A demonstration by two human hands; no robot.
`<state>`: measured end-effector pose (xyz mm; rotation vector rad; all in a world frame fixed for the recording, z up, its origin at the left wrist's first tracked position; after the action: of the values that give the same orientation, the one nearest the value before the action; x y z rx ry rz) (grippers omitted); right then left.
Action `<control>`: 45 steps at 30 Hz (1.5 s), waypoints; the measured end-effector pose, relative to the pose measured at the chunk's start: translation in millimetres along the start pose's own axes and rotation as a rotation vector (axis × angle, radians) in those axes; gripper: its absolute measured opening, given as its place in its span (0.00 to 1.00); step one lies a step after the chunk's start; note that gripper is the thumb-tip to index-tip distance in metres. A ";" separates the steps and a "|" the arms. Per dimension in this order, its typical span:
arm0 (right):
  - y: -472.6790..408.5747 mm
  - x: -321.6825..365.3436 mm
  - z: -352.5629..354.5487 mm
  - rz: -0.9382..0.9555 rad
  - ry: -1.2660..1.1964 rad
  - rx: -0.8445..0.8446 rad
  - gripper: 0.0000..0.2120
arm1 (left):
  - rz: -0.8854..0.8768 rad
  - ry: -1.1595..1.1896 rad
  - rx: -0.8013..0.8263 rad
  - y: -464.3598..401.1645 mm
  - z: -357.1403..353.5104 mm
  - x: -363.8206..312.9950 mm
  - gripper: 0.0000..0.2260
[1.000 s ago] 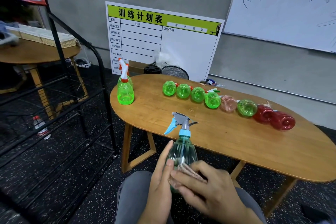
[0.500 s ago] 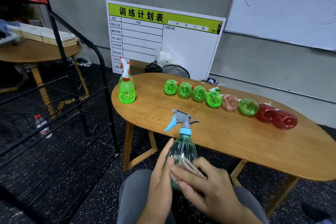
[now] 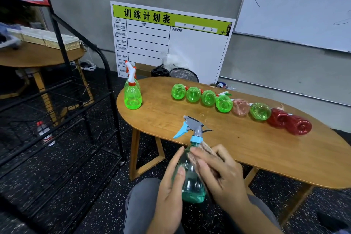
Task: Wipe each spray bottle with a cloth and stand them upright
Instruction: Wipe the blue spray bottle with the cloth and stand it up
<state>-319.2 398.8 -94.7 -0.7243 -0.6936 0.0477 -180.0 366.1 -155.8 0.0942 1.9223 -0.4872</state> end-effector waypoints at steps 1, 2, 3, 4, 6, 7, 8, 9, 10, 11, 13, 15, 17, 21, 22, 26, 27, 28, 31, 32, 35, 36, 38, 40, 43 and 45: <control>8.0 3.4 -3.0 0.049 0.020 0.038 0.15 | 0.010 0.000 0.000 -0.5 0.8 -1.3 0.18; 15.9 6.3 -5.3 0.111 0.049 0.075 0.15 | 0.018 0.001 -0.003 -0.5 1.6 -2.3 0.20; 22.5 8.2 -6.6 0.177 0.082 0.105 0.15 | 0.024 0.002 -0.004 -0.4 2.6 -1.4 0.21; 27.3 9.1 -6.3 0.240 0.116 0.127 0.15 | 0.029 0.004 -0.009 -0.2 3.3 -0.9 0.22; 28.5 9.8 -3.0 0.331 0.178 0.148 0.16 | 0.031 0.008 -0.023 0.2 3.2 -2.5 0.22; 25.0 9.3 -0.9 0.347 0.191 0.145 0.16 | 0.032 0.008 -0.013 0.4 2.0 -3.7 0.22; 19.7 7.3 0.9 0.331 0.184 0.134 0.15 | 0.038 0.005 -0.006 0.8 1.0 -3.7 0.21; 12.6 4.7 3.0 0.280 0.157 0.113 0.14 | 0.039 0.009 0.002 1.1 -0.4 -4.4 0.20; 4.5 1.8 5.4 0.202 0.117 0.076 0.14 | 0.040 0.009 0.010 1.9 -1.5 -5.0 0.18; -3.3 -2.1 8.0 0.113 0.068 0.030 0.14 | 0.030 0.005 0.015 2.6 -3.2 -7.3 0.18; -14.3 -9.3 11.4 -0.028 -0.019 -0.048 0.14 | 0.006 -0.016 0.040 4.7 -5.6 -8.7 0.23; -17.8 -10.3 9.7 -0.081 -0.057 -0.064 0.13 | -0.006 -0.021 0.048 4.8 -5.6 -8.5 0.23; -16.5 -7.3 6.2 -0.102 -0.075 -0.052 0.13 | 0.009 -0.002 0.044 3.0 -4.0 -6.0 0.23; -10.7 -10.1 5.1 -0.207 -0.178 -0.085 0.14 | 0.093 0.019 0.004 1.2 -0.7 1.9 0.20; -9.1 -11.6 5.1 -0.237 -0.201 -0.093 0.14 | 0.106 0.025 -0.007 0.8 1.0 3.8 0.19; -3.7 -14.5 1.1 -0.346 -0.284 -0.090 0.12 | 0.129 0.069 -0.010 -1.0 5.1 7.2 0.18; -3.7 -14.9 0.8 -0.361 -0.293 -0.093 0.12 | 0.135 0.086 -0.005 -1.2 4.4 7.3 0.18; -3.7 -14.7 0.8 -0.364 -0.289 -0.098 0.12 | 0.142 0.101 -0.004 -1.3 4.1 7.9 0.19; -0.6 -9.0 2.3 -0.308 -0.203 -0.079 0.14 | 0.142 0.140 -0.011 -0.9 3.6 8.0 0.21; 1.9 -6.5 2.4 -0.284 -0.164 -0.056 0.16 | 0.130 0.136 -0.003 -0.4 3.6 6.8 0.21; 7.2 -2.7 4.1 -0.233 -0.065 -0.007 0.18 | 0.075 0.046 0.061 1.7 0.8 2.2 0.25; 6.0 -2.9 5.6 -0.219 -0.049 -0.006 0.17 | 0.054 0.022 0.067 2.6 -0.2 0.8 0.28; -0.8 -3.3 9.2 -0.199 -0.053 -0.017 0.16 | 0.021 -0.007 0.070 3.9 -2.1 -1.1 0.28; -8.9 -3.9 10.9 -0.202 -0.082 -0.030 0.15 | 0.001 -0.024 0.093 4.6 -6.3 -4.6 0.23; -11.9 -2.1 7.3 -0.192 -0.049 -0.028 0.14 | -0.009 -0.037 0.096 4.7 -8.9 -7.5 0.20; -4.8 1.8 2.3 -0.147 -0.014 -0.008 0.14 | 0.020 -0.036 0.071 4.3 -5.9 -5.8 0.22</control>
<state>-320.1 397.0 -89.4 -0.6797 -0.7592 -0.0851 -181.6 373.1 -149.9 0.1499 1.8670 -0.5401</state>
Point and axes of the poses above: each hand's wrist, its own y-axis away from the middle knuckle, its own z-axis out of the back of the hand, x = y × z, the point moved 4 cm from there along -y, towards the middle knuckle, and after that the axes turned 10 degrees about -z, right-handed, at the moved point
